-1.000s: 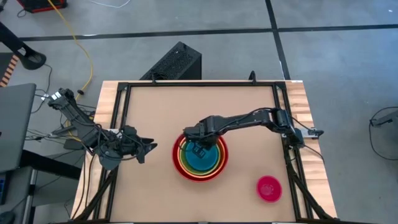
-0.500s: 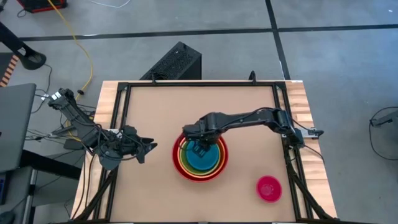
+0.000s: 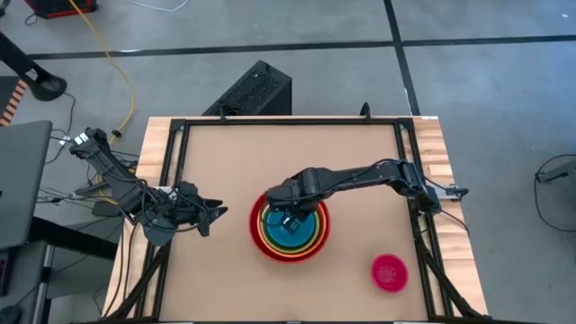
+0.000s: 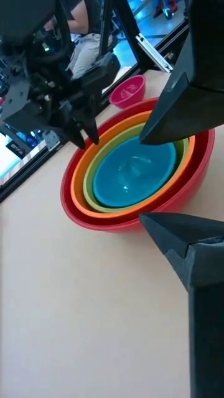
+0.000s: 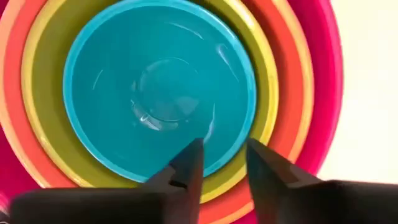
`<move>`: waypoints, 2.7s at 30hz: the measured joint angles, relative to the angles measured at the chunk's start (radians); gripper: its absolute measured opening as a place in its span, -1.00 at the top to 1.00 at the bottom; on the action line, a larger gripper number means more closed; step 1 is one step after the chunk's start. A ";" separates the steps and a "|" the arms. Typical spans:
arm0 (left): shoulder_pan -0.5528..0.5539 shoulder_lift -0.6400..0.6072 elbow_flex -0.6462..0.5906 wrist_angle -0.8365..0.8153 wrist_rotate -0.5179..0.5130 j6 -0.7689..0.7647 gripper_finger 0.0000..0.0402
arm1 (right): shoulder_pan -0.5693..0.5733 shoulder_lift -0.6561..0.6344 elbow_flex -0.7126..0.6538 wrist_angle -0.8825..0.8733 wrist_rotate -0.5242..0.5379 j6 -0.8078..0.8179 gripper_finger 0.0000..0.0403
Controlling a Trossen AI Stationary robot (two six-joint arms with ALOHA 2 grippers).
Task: Nest bowls inside each other
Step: Stack the pink bowl on top of the blue bowl
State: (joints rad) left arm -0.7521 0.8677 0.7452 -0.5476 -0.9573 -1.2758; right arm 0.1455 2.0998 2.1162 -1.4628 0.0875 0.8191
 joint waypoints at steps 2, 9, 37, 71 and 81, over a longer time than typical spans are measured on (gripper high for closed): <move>0.000 0.000 0.000 0.000 0.000 0.000 0.12 | 0.008 0.000 -0.005 0.009 -0.001 0.007 0.53; 0.000 0.000 0.000 0.000 0.015 0.031 0.12 | 0.093 -0.025 -0.006 -0.006 -0.041 0.020 0.97; 0.591 -0.254 -0.034 0.288 0.647 0.841 0.12 | 0.477 -0.669 -0.510 0.054 0.167 0.314 0.99; 0.592 -0.454 -0.257 0.087 0.572 0.646 0.12 | 0.515 -0.941 -1.450 0.677 -0.326 0.151 0.39; 0.592 -0.454 -0.257 0.019 0.526 0.596 0.12 | 0.516 -0.941 -1.531 0.808 -0.326 0.088 0.41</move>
State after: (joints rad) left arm -0.1600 0.4141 0.4877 -0.5287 -0.4312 -0.6794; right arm 0.6611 1.1591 0.5848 -0.6546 -0.2382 0.9073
